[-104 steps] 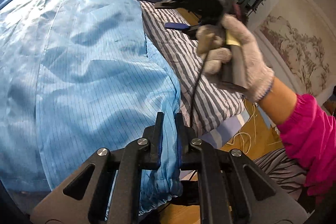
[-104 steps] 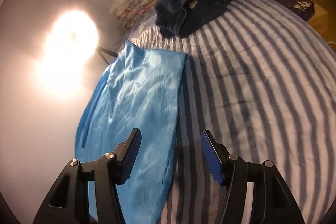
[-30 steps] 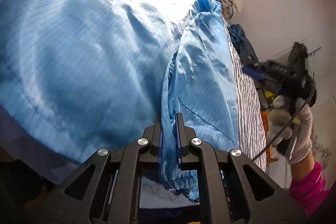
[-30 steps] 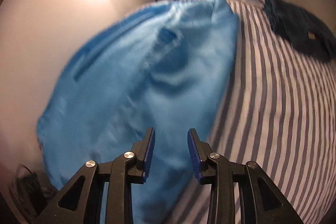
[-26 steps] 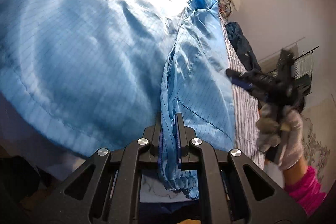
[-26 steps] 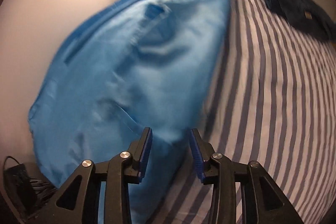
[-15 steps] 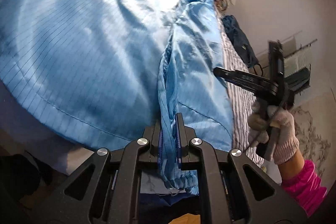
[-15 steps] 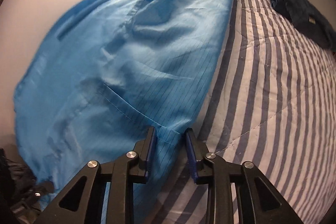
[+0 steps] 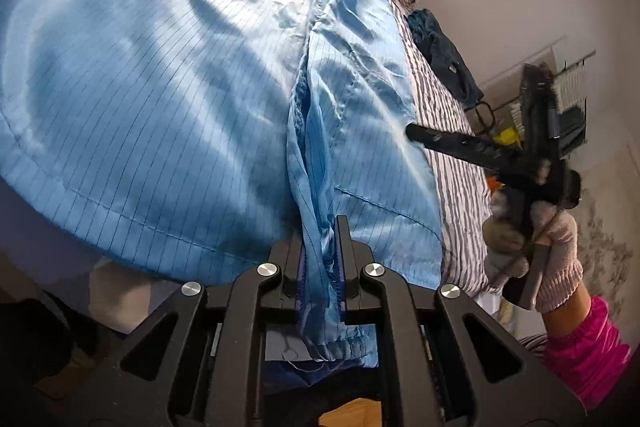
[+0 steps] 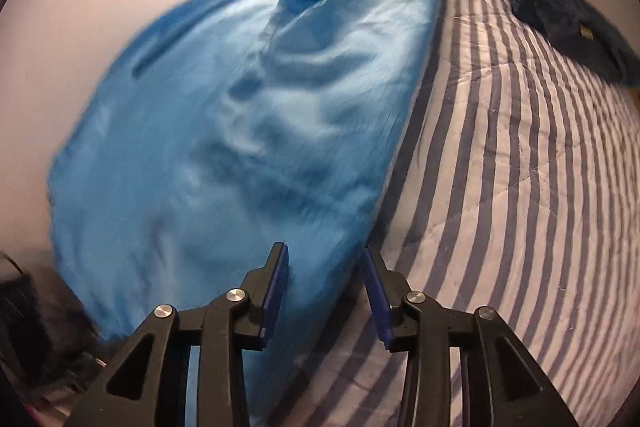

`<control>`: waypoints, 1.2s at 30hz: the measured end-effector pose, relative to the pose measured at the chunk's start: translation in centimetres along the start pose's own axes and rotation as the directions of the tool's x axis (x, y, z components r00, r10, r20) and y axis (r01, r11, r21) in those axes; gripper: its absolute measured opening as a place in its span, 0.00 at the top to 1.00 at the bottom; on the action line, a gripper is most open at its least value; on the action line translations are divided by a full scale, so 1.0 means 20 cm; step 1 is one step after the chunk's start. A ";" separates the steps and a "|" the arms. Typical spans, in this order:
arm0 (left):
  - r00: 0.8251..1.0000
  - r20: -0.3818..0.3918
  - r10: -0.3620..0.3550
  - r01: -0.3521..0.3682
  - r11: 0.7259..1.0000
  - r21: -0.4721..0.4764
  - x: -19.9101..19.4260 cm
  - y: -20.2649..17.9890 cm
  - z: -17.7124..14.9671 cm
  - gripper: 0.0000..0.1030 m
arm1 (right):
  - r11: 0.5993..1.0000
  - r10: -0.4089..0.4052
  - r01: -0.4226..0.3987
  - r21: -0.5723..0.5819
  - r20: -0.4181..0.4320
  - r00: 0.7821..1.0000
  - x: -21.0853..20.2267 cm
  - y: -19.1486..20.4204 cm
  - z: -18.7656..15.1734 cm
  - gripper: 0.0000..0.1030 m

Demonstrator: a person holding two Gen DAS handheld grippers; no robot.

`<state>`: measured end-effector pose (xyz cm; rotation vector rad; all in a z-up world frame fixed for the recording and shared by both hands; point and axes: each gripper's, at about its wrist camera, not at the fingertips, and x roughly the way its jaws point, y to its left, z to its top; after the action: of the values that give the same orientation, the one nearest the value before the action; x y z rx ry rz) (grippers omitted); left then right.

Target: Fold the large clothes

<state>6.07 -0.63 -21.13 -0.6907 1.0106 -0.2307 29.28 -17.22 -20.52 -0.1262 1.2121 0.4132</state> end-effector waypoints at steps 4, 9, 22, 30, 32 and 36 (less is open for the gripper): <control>1.000 -0.006 -0.022 0.022 0.999 0.050 -0.10 -0.04 0.03 0.85 | 0.997 -0.060 0.058 -0.053 -0.040 0.997 0.07 0.02 -0.05 0.62; 0.994 0.106 0.024 -0.047 0.975 0.218 -0.38 -0.11 0.11 0.62 | 0.999 -0.037 0.037 -0.004 -0.016 0.999 0.00 -0.03 -0.02 0.62; 0.928 0.343 0.146 -0.228 0.950 0.211 -0.85 0.13 0.17 0.62 | 0.968 0.224 -0.192 -0.160 0.219 0.950 -0.35 0.48 0.14 0.52; 0.889 0.420 0.183 -0.271 0.949 0.160 -1.06 0.20 0.07 0.62 | 0.881 0.363 -0.284 -0.379 0.155 0.919 -0.31 1.08 0.28 0.52; 0.880 0.436 0.190 -0.272 0.953 0.135 -1.11 0.23 0.04 0.62 | 0.850 0.406 -0.321 -0.418 0.129 0.905 -0.28 1.22 0.31 0.52; 0.867 0.459 0.195 -0.261 0.962 0.085 -1.21 0.29 -0.01 0.62 | 0.785 0.470 -0.392 -0.480 0.049 0.881 -0.17 1.51 0.34 0.52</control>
<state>-7.57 15.44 -7.97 -0.4549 0.6152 0.0658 23.06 11.89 -11.27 -0.2144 0.9507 1.1001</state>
